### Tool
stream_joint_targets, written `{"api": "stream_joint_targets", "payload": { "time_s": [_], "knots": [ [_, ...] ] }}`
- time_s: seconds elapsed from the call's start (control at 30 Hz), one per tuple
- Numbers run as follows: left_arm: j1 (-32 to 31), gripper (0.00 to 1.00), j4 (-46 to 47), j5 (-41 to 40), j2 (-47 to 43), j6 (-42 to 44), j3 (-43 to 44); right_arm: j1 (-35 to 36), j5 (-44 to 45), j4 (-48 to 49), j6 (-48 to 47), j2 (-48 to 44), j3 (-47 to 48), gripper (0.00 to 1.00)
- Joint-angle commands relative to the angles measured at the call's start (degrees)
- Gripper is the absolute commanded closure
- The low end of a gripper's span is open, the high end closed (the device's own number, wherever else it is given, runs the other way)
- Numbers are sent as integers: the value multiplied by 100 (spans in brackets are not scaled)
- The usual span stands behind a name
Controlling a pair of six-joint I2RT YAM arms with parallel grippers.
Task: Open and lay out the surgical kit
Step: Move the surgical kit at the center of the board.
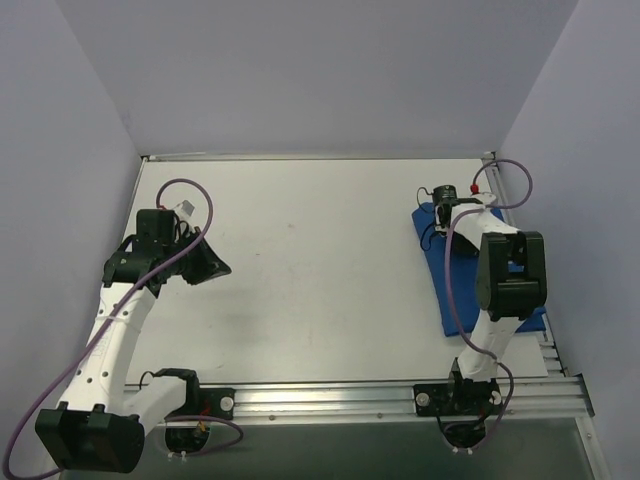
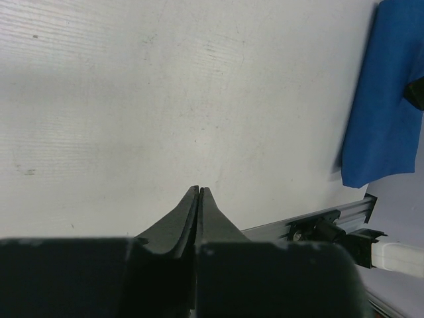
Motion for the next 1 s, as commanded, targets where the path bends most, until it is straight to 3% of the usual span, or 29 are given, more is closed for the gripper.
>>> {"api": "stream_joint_targets", "payload": {
  "time_s": [0.0,0.33,0.6,0.77,0.97],
  "knots": [
    [-37,98,-87,-54,-134,128,132,283,-1336,631,-371,238,-151,100],
    [-37,98,-96,-107,-353,-12,-44,950,-3060,1413,-1576,721,-20,100],
    [-37,98,-193,-195,-565,-152,-211,2329,-3606,1414,-2754,1134,911,100],
    [-46,98,-193,-178,-574,-232,-193,2823,-4036,1501,-2632,1284,1079,100],
    [-46,97,-149,-90,-328,-328,-193,2858,-4450,1599,-1869,1100,1166,100]
  ]
}}
